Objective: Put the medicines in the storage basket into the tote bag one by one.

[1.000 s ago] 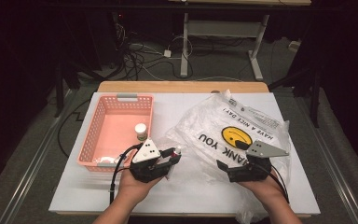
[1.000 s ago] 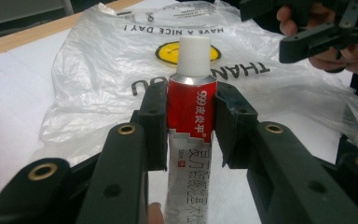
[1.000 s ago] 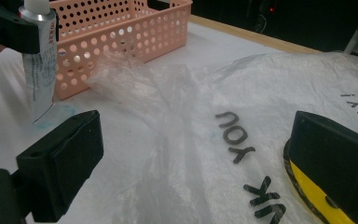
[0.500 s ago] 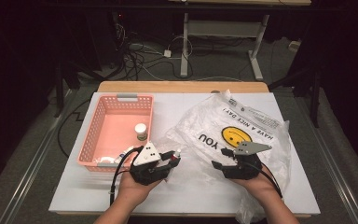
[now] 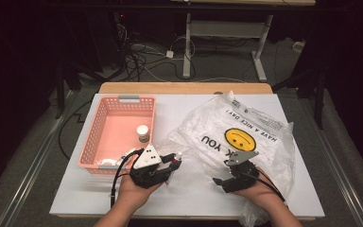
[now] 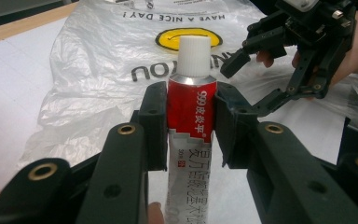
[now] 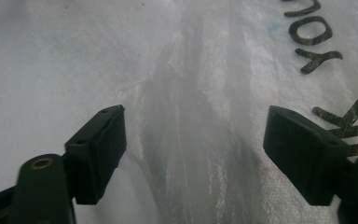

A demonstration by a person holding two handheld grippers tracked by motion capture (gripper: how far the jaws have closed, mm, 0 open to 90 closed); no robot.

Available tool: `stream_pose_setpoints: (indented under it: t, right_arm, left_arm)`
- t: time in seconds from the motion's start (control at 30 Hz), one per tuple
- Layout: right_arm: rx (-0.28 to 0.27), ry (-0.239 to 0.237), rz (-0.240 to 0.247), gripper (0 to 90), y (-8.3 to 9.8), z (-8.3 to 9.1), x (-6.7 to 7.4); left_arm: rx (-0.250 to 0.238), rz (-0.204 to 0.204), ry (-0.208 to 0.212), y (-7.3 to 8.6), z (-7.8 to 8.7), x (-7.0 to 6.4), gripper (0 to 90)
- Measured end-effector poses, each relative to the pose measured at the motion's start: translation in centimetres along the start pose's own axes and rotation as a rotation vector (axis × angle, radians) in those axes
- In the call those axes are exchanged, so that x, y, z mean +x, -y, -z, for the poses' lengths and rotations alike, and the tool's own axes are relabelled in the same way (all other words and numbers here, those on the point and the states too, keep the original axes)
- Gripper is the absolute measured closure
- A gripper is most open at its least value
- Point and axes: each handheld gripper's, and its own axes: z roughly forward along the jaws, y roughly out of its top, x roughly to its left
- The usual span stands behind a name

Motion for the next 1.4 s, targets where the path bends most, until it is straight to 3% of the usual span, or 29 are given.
stream_pose_setpoints:
  t: [0.4,0.63,0.77,1.1,1.4]
  right_arm:
    - [-0.018,-0.025,-0.026,51.4,0.4,0.2,-0.5]
    - [-0.032,-0.007,-0.041,63.7,0.5,0.4,-0.7]
    - [-0.044,-0.017,-0.03,70.7,0.5,0.5,-0.8]
    - [-0.08,-0.027,-0.033,85.3,0.4,1.1,-1.0]
    - [-0.098,-0.019,-0.036,90.0,0.7,1.2,-1.3]
  left_arm:
    - [0.013,-0.008,0.003,0.0,-0.4,-0.2,65.9]
    - [0.012,-0.005,0.004,0.0,-0.4,-0.2,65.9]
    - [0.013,-0.007,0.004,0.0,-0.4,-0.2,65.9]
    - [0.013,-0.005,0.0,0.0,-0.2,-0.2,65.9]
    - [0.019,-0.007,-0.003,0.1,-0.4,-0.2,65.9]
